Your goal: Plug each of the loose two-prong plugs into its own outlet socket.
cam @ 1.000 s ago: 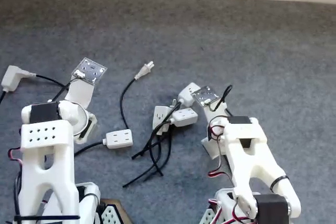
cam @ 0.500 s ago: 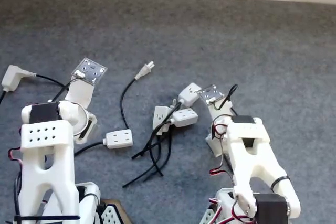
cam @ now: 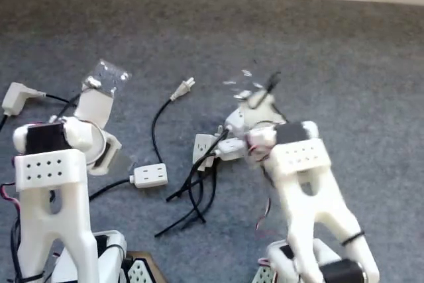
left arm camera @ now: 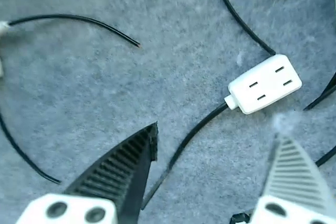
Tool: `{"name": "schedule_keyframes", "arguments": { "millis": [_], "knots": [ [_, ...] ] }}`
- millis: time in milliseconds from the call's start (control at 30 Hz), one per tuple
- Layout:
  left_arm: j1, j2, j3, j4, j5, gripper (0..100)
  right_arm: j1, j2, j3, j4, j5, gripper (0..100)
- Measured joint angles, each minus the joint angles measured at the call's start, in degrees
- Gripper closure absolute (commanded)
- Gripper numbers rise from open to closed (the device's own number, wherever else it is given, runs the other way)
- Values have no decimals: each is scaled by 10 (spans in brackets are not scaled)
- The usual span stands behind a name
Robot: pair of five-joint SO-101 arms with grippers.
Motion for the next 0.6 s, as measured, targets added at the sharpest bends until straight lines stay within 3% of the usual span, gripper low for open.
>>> {"name": "schedule_keyframes", "arguments": {
  "millis": [167,300,433,600],
  "knots": [
    [25,0,-103,49,0,631,-181,-65,-10,-52,-69,994],
    [41,-3,-143,57,0,631,-274,-94,40,-124,-107,994],
    [56,-4,-156,57,16,631,-326,-131,130,-189,-137,994],
    [92,-4,-140,33,45,631,-332,-184,164,-199,-152,994]
  ]
}}
